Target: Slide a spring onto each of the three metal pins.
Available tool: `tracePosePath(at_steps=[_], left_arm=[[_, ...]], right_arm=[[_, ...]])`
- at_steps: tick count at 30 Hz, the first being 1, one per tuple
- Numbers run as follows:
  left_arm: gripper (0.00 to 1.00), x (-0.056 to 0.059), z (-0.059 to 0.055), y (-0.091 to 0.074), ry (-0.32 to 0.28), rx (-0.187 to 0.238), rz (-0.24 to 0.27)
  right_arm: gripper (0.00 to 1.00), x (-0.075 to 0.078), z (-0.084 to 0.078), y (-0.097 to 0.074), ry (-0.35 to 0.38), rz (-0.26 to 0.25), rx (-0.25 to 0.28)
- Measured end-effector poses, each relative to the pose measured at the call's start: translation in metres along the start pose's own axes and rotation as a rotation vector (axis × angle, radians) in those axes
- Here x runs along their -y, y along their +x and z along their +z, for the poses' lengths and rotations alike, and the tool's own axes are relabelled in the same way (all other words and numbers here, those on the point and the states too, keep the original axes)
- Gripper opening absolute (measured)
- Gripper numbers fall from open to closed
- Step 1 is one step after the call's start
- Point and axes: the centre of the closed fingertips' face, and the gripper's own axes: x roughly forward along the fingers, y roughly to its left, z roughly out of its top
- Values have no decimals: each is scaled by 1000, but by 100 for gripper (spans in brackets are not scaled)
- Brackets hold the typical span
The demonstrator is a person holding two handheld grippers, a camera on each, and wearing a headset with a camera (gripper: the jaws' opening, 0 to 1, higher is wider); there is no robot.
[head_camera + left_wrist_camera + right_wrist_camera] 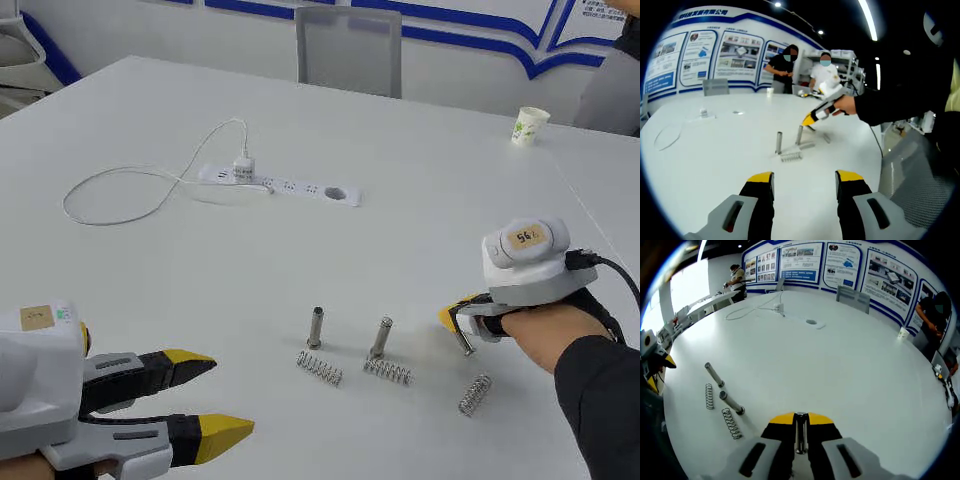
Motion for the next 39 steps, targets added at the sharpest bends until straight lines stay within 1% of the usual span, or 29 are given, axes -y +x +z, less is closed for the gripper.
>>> tracePosePath(at_steps=[4, 7, 13, 18, 25, 30, 39], left_arm=[[50, 3, 1, 0, 9, -1, -8], [50, 4, 3, -1, 15, 1, -9], [50, 8, 8, -2, 31, 3, -15], [50, 12, 9, -3, 42, 2, -21], [50, 15, 11, -3, 52, 2, -25], [50, 16, 12, -4, 55, 4, -24], [50, 18, 12, -3, 60, 3, -28]], right_arm=[[9, -4, 0, -10, 0, -4, 18], [9, -4, 1, -14, 3, -8, 30], [9, -8, -3, -22, 12, -13, 49], [9, -11, -6, -30, 15, -19, 70], [9, -12, -9, -36, 27, -26, 88], [9, -13, -10, -40, 40, -30, 114], [9, -14, -14, -44, 59, -35, 115]])
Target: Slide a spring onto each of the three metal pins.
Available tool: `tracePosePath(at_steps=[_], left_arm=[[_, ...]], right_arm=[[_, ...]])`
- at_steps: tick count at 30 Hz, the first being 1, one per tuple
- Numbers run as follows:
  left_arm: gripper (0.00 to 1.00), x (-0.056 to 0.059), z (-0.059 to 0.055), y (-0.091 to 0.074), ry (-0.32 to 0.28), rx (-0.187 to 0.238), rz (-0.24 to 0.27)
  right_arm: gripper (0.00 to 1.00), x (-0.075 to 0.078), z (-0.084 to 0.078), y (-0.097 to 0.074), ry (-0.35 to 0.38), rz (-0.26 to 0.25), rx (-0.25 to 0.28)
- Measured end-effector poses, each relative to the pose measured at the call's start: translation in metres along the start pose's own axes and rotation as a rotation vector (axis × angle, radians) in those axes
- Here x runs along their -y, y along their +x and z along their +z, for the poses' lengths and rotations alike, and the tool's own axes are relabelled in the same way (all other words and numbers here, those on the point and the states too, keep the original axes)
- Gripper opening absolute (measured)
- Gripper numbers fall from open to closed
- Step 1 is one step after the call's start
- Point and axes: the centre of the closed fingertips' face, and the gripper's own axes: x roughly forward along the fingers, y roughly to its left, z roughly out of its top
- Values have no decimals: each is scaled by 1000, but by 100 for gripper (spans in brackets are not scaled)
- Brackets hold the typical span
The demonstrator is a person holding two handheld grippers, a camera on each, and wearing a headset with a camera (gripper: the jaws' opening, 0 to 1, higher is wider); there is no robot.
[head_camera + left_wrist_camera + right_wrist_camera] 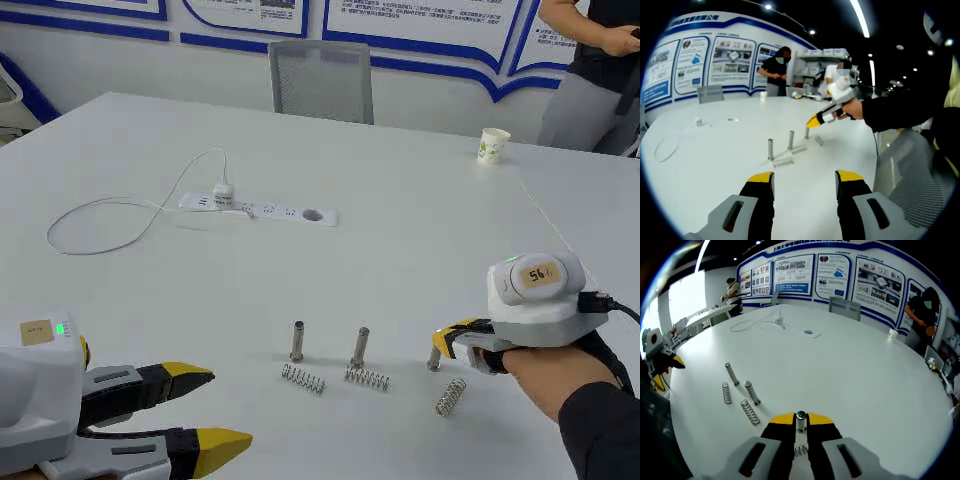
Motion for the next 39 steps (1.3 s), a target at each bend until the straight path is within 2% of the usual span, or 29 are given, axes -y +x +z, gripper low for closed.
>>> tracePosePath(at_steps=[4, 22, 33, 39], left_arm=[[50, 1, 0, 0, 1, -3, -2], [50, 4, 0, 1, 6, -6, -11], [50, 4, -2, 3, 11, -16, -17], [50, -1, -2, 5, 26, -34, -23]], right_arm=[[9, 1, -1, -1, 14, -4, 2], [11, -1, -2, -4, -22, -14, -4], [14, -4, 3, -6, -31, -10, 16], [16, -7, 10, -14, -41, -7, 42]])
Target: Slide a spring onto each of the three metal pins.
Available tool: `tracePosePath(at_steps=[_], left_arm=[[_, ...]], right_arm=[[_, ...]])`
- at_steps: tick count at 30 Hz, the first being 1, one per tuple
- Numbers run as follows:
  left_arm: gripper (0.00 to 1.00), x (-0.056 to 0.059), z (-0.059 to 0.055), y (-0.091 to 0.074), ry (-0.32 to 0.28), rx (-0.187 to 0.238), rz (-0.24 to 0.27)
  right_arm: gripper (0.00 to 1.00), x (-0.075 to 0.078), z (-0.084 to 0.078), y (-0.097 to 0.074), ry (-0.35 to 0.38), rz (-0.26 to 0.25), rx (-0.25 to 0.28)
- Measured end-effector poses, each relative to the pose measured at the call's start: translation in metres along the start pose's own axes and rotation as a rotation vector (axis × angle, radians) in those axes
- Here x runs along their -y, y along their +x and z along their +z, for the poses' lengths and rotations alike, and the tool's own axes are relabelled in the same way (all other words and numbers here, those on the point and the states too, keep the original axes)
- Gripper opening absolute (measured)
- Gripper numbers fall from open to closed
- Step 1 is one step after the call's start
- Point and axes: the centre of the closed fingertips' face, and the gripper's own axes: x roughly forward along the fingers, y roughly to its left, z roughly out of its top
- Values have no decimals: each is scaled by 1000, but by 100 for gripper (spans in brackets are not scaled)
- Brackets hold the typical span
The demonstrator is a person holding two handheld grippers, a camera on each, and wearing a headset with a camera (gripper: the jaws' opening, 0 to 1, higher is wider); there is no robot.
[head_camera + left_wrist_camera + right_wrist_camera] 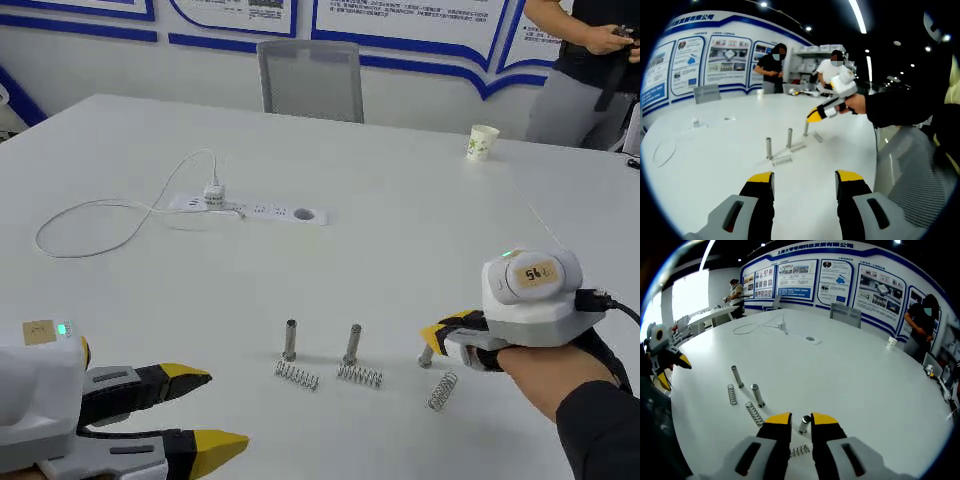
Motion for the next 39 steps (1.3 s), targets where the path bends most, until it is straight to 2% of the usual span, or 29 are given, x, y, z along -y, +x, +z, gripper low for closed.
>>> tracePosePath(at_steps=[14, 25, 34, 39], left_arm=[[49, -21, 2, 24, 61, -60, -50], [46, -32, -5, 54, 100, -120, -108], [42, -42, -5, 76, 128, -142, -146], [42, -44, -11, 86, 134, -164, -172]], right_arm=[[21, 3, 6, -22, -2, -8, 47], [21, 0, 6, -37, -4, -28, 73], [21, -3, 4, -47, -2, -40, 80], [21, -4, 0, -49, 2, -46, 73]])
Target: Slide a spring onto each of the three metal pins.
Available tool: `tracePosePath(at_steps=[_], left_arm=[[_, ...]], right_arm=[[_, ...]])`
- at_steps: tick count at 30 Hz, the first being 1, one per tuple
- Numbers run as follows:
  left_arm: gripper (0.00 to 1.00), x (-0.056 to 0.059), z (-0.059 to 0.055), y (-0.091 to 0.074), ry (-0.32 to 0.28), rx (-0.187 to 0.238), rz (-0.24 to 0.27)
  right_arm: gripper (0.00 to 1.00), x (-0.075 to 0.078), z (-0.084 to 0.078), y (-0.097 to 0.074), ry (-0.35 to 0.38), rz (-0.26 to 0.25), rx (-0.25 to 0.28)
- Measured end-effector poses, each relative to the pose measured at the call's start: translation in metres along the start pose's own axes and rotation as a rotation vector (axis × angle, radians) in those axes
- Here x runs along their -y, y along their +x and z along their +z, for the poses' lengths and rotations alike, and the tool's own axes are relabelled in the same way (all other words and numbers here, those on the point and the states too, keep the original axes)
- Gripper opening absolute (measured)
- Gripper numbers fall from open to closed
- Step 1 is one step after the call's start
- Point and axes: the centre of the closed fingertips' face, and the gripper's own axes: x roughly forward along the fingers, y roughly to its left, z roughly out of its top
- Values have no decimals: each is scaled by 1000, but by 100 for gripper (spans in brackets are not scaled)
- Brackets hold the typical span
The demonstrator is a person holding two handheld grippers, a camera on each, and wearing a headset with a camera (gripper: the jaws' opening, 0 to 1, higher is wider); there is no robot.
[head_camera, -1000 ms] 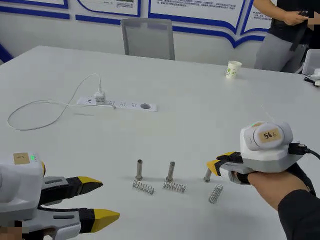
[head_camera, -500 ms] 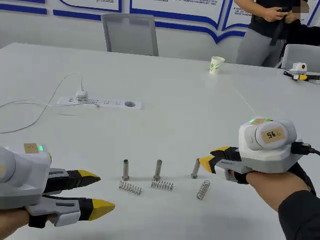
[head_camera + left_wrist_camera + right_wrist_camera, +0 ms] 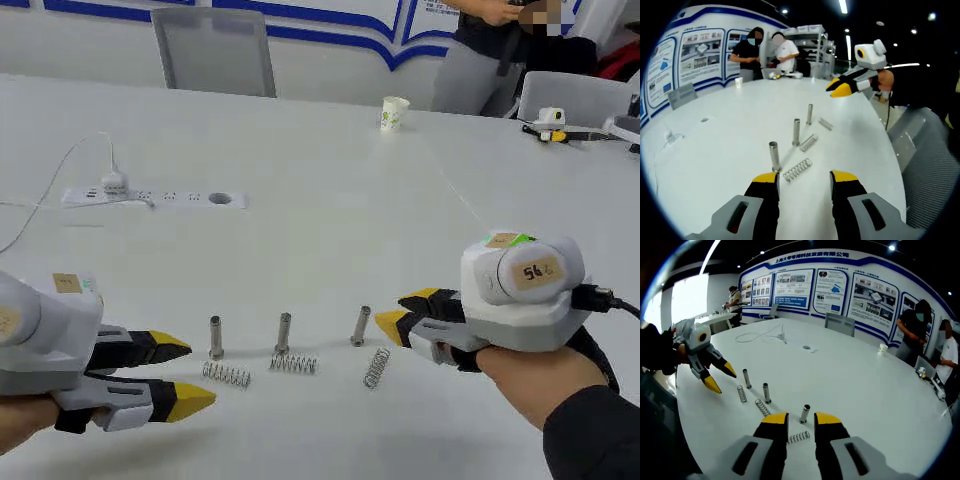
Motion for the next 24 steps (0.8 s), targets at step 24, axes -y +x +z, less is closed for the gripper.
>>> tracePosePath(at_steps=[24], left_arm=[[34, 1, -15, 25, 5, -57, -83]], right_arm=[[21, -4, -7, -10, 6, -17, -12]])
